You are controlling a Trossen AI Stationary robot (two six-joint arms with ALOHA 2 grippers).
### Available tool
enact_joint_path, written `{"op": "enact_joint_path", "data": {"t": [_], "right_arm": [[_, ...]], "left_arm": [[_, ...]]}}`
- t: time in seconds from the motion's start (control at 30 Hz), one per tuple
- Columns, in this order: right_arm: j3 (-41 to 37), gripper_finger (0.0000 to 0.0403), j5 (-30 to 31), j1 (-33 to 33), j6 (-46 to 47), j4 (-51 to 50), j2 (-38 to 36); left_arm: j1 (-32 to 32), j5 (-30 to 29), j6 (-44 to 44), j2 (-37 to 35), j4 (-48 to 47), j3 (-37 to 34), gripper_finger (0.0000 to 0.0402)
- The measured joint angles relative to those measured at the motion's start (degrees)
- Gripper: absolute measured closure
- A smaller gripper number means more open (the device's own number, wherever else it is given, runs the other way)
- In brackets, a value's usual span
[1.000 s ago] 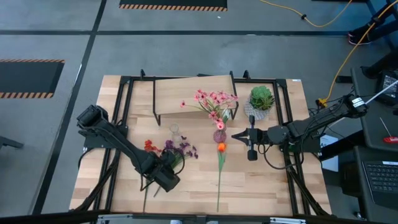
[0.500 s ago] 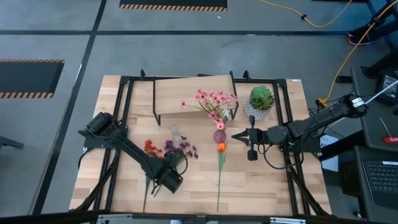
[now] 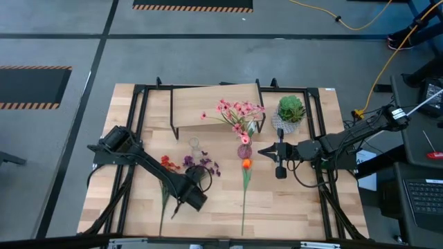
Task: Pick and place flowers into a vace then onto a shelf
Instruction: Put the purple flowers into the transparent vase
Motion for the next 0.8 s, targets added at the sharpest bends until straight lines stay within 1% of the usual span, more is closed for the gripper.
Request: {"op": "enact_joint_path", "data": {"t": [0.2, 0.37, 0.53, 0.67, 0.8], "right_arm": [[0.0, 0.0389, 0.0, 0.0, 0.0, -0.4, 0.0], [0.0, 0.0389, 0.0, 0.0, 0.0, -0.4, 0.0], [0.0, 0.0389, 0.0, 0.0, 0.1, -0.3, 0.4], [0.0, 0.0389, 0.0, 0.0, 0.1, -0.3, 1.5], [0.0, 0.0389, 0.0, 0.0, 0.1, 0.0, 2.2]], "left_arm": [[0.2, 0.8, 2.4, -0.2, 6.6, -2.6, 0.0206], [0.2, 1.0, 1.8, -0.5, 7.4, -4.6, 0.0215], [0.1, 0.1, 3.9, -0.5, 7.1, -4.7, 0.025], [0.1, 0.4, 5.9, -0.5, 7.3, -4.7, 0.0287], [0.1, 1.1, 9.9, -0.4, 7.3, -3.8, 0.0328]]}}
